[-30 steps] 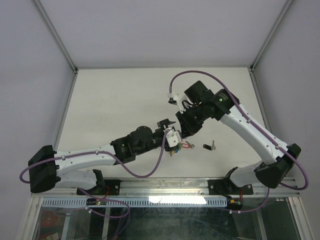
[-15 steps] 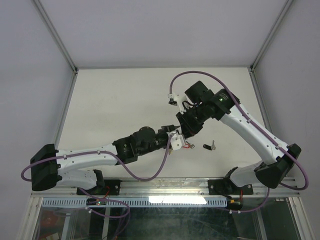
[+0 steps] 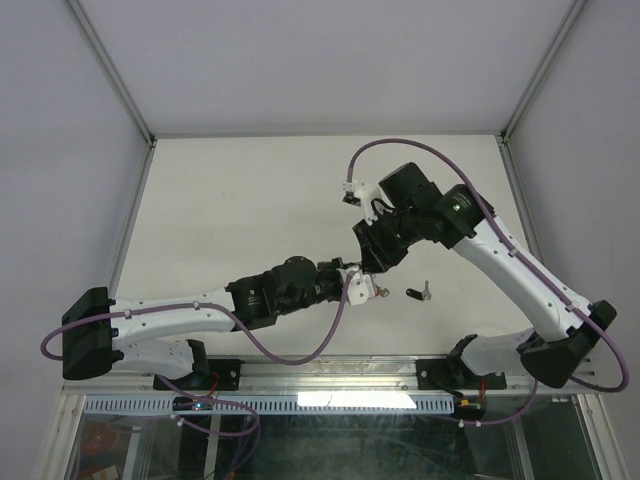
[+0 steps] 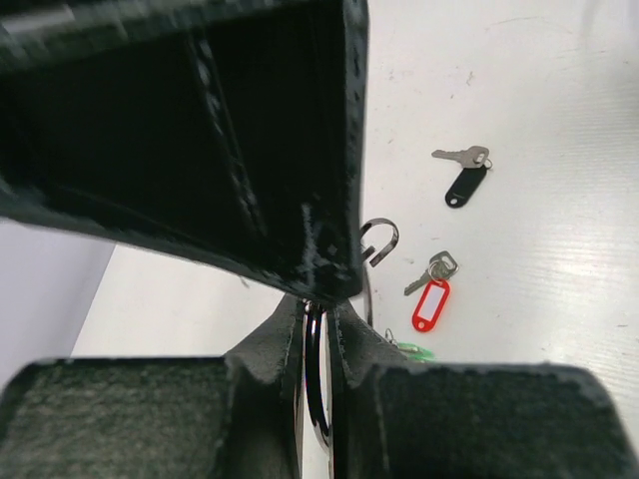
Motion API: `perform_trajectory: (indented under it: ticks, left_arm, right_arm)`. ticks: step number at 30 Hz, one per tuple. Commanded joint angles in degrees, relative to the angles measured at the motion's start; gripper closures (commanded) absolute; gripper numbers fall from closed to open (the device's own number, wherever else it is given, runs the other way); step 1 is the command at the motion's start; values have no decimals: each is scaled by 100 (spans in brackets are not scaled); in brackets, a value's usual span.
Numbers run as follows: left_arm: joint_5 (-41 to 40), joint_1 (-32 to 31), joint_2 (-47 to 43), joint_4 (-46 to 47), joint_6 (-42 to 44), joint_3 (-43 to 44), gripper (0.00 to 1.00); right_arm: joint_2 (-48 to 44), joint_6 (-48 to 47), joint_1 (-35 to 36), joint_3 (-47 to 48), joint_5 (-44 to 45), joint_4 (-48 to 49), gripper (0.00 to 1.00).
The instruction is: Put the keys on the keyring
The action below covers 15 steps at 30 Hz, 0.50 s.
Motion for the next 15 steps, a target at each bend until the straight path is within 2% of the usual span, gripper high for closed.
perform_trajectory:
  ticks: [1,4,9,11,15]
  left_arm:
    - [-311,-104,-166,273,-291,266,100]
    - [-540,-106,-271,277,-475,207,100]
    - [-946,-100,-476,432,-976,92,100]
    - [-1111,-100,-513,491,-1221,77,100]
    - [-1293,-101,-561,628,-1599,16,100]
  right_arm:
    - [-702,168,-101,-166,439,1213,63]
    - [-1236,265,-99,-586,836,1981,57]
    - [-2639,716,-101,-2127,1539,4119,56]
    - [-3098,1016,-97,-2709,1560,5085,56]
    - [-3602,1454,-100,-3460,1433,6183,56]
